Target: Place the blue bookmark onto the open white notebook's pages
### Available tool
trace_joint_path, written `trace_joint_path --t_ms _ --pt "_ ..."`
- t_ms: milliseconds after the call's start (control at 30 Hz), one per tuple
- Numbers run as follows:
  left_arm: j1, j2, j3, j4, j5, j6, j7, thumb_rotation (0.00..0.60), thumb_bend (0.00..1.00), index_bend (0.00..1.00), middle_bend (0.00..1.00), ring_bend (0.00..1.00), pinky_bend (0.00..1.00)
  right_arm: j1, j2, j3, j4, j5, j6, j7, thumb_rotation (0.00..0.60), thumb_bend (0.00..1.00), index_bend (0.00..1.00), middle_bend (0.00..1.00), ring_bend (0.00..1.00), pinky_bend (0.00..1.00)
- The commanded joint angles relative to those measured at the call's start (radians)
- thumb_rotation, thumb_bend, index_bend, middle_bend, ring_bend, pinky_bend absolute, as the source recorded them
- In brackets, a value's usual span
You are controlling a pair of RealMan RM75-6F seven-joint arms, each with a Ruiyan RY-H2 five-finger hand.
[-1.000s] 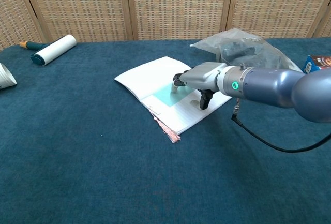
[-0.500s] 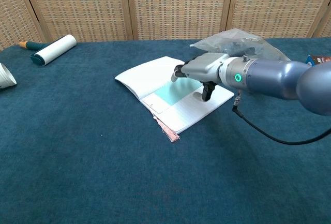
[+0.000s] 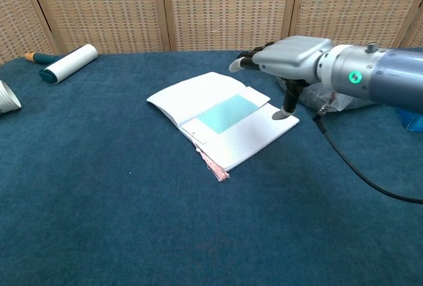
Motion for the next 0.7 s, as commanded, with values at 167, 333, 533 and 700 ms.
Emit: trace_joint_path --t_ms 167,333,533,700 --pt "0.007 0.002 -0.001 -0.014 0.004 0.017 0.011 0.6 0.0 0.0 0.0 0.0 0.0 -0.184 0.118 -0.102 -0.163 -0.076 0.195 0.035 0.6 0.28 0.0 0.0 0.0 0.0" --pt "0.01 0.002 0.0 -0.025 0.01 0.027 0.019 0.6 0.0 0.0 0.0 0.0 0.0 -0.297 0.163 -0.157 -0.197 -0.12 0.305 0.087 0.6 0.23 0.0 0.0 0.0 0.0" --pt "0.017 0.0 -0.003 -0.032 0.016 0.046 0.021 0.6 0.0 0.0 0.0 0.0 0.0 -0.415 0.204 -0.206 -0.23 -0.188 0.425 0.142 0.6 0.17 0.0 0.0 0.0 0.0" --pt "0.025 0.0 -0.003 -0.041 0.025 0.066 0.018 0.6 0.0 0.0 0.0 0.0 0.0 -0.52 0.207 -0.251 -0.23 -0.267 0.536 0.197 0.6 0.16 0.0 0.0 0.0 0.0"
